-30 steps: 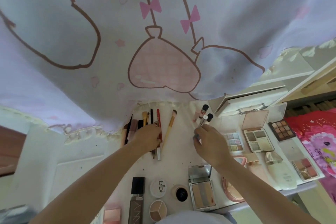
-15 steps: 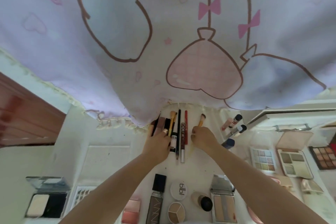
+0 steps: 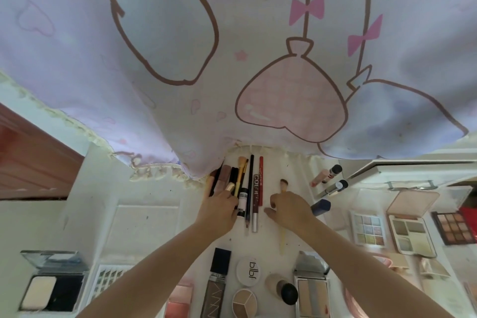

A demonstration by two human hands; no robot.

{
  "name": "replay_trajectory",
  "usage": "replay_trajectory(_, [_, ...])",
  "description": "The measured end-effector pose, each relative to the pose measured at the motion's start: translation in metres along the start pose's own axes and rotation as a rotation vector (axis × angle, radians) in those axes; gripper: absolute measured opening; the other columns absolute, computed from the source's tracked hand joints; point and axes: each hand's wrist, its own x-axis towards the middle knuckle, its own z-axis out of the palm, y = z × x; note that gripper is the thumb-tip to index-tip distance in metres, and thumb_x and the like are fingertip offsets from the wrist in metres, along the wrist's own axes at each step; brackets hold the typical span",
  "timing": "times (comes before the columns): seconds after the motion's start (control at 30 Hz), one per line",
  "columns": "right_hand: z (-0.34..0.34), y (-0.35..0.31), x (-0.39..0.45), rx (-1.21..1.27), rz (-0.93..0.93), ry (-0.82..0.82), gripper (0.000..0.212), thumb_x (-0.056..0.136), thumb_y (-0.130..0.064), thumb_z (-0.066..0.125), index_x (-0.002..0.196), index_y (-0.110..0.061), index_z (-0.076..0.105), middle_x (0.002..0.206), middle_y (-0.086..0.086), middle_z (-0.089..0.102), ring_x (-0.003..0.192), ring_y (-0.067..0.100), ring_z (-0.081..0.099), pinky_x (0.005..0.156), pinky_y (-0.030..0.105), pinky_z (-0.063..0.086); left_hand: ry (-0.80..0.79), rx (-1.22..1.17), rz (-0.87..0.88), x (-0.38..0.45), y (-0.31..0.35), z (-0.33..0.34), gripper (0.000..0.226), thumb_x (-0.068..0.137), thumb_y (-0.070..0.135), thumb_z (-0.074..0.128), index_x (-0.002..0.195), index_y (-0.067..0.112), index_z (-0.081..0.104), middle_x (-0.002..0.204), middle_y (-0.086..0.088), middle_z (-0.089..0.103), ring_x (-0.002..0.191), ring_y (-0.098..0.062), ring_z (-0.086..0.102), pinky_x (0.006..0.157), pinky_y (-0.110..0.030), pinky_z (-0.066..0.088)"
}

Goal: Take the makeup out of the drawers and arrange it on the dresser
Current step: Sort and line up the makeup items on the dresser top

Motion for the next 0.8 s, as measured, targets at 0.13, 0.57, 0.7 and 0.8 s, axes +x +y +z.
replay_trajectory(0.13, [0.011, -0.025, 0.01, 0.225, 0.066, -0.093, 0.037, 0.09, -0.028, 0.048, 0.057, -0.018, 0.034, 0.062, -0.005, 0.038, 0.078, 0.02, 0.054, 0.046, 0.017, 0.029, 0.07, -0.039, 0.038, -0.004, -0.001, 0.0, 0.025, 0.089, 0.022, 0.045, 0.088, 0.011, 0.068, 0.116, -0.008, 0.062, 0.14, -0.032, 0.025, 0.117, -0.053, 0.001])
replay_trajectory(0.57, [-0.038, -0.003, -0.021, 0.333, 0.136, 0.147, 0.026, 0.094, -0.026, 0.037, 0.076, -0.011, 0.046, 0.059, -0.004, 0.041, 0.05, 0.007, 0.039, 0.047, 0.019, 0.032, 0.148, -0.223, -0.005, 0.007, 0.005, -0.032, 0.045, 0.096, 0.029, 0.04, 0.139, 0.017, 0.033, 0.143, 0.0, 0.035, 0.134, -0.018, 0.03, 0.113, -0.029, 0.025])
replay_trajectory(0.7, [-0.074, 0.008, -0.054, 0.451, -0.017, 0.133, 0.028, 0.096, -0.022, 0.038, 0.069, -0.018, 0.044, 0.057, -0.005, 0.039, 0.04, 0.004, 0.044, 0.043, 0.013, 0.031, 0.105, -0.208, 0.152, 0.018, 0.026, -0.059, 0.036, 0.098, 0.032, 0.037, 0.129, 0.014, 0.043, 0.125, -0.002, 0.051, 0.113, -0.018, 0.047, 0.089, -0.02, 0.034])
replay_trajectory(0.8, [-0.091, 0.013, -0.069, 0.641, 0.004, 0.218, 0.024, 0.097, -0.022, 0.036, 0.081, -0.011, 0.05, 0.059, 0.0, 0.038, 0.051, 0.014, 0.042, 0.054, 0.024, 0.036, 0.077, -0.262, 0.182, 0.013, 0.041, -0.08, 0.029, 0.1, 0.028, 0.03, 0.112, 0.009, 0.048, 0.085, 0.0, 0.05, 0.07, -0.014, 0.042, 0.064, -0.02, 0.029])
